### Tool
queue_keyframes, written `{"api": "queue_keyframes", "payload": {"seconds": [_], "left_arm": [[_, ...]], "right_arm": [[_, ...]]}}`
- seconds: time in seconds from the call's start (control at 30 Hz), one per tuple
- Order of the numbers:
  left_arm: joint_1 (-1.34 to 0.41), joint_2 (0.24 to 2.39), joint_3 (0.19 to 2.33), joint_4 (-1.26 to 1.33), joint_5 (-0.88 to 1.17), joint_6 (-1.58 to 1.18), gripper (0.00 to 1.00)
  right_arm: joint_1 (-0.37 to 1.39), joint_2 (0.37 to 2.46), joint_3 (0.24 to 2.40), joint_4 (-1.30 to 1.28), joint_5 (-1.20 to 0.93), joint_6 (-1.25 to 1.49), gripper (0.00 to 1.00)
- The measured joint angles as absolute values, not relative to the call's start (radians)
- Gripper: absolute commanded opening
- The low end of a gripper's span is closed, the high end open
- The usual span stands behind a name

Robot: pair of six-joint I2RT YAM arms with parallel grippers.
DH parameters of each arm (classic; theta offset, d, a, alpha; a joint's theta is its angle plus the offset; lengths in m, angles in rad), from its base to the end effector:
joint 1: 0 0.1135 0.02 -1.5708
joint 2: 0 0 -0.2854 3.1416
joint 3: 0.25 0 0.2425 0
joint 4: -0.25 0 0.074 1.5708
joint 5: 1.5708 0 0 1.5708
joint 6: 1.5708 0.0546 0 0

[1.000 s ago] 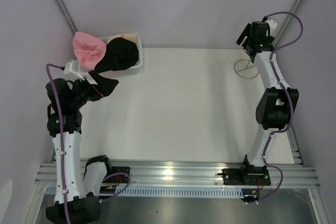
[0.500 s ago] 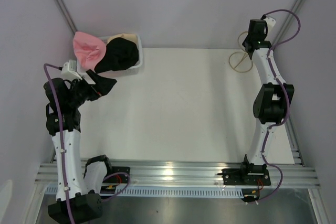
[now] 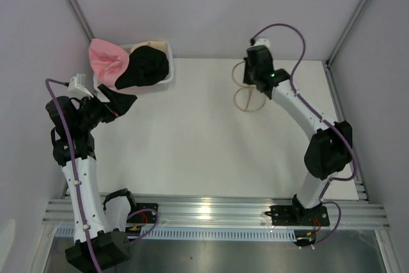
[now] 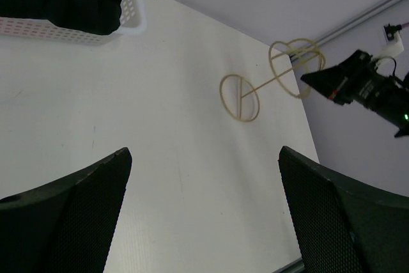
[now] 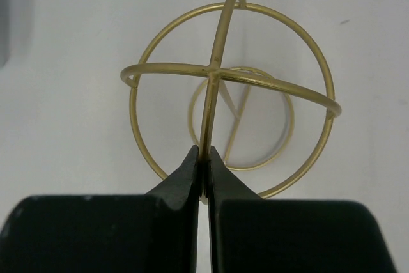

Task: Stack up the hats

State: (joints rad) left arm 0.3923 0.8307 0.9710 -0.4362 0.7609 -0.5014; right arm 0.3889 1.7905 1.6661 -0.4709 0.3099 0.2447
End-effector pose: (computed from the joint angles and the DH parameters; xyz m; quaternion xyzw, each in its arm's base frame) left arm 0.1626 0.0265 0.3834 -0.1231 0.7684 -0.3281 0.5355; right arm 0.4015 0.1465 0.3518 0.0093 0.8757 0.0147 0.4825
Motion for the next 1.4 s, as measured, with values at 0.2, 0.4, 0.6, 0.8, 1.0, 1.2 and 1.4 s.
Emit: {"api": "queue_keyframes", "payload": {"seconds": [0.2,0.4,0.6,0.8,1.0,1.2,1.4], "left_arm": [[0.426,0.828,0.971,-0.435,0.768,-0.507,1.00],[0.445,0.809,0.971,-0.435,0.775,-0.508,0.99],[0.462,0.781,0.971,-0.431,0.785,-0.508,0.99],[0.477,0.764,0.971,-0.431,0.788,-0.506,0.99],[0.470,0.772,0.986,-0.454,0.754,-0.505,0.99],[0.284,0.945,1.259,-0.607,0.497,-0.485,0.99],[0.194,1.281,1.617,-0.673,0.299,-0.487,1.00]], "right_arm": [[0.688,1.562,1.421,-0.466,0.249,0.252,0.00],[0.806,1.396,1.307,-0.517,0.231,0.309,0.00],[0.866,1.334,1.255,-0.544,0.239,0.336,0.00],[0.899,1.274,1.147,-0.485,0.202,0.352,0.43],[0.916,1.256,1.176,-0.569,0.159,0.336,1.00],[0.915,1.271,1.604,-0.739,0.089,0.226,1.00],[0.686,1.240,1.814,-0.629,0.001,0.142,0.99]]}}
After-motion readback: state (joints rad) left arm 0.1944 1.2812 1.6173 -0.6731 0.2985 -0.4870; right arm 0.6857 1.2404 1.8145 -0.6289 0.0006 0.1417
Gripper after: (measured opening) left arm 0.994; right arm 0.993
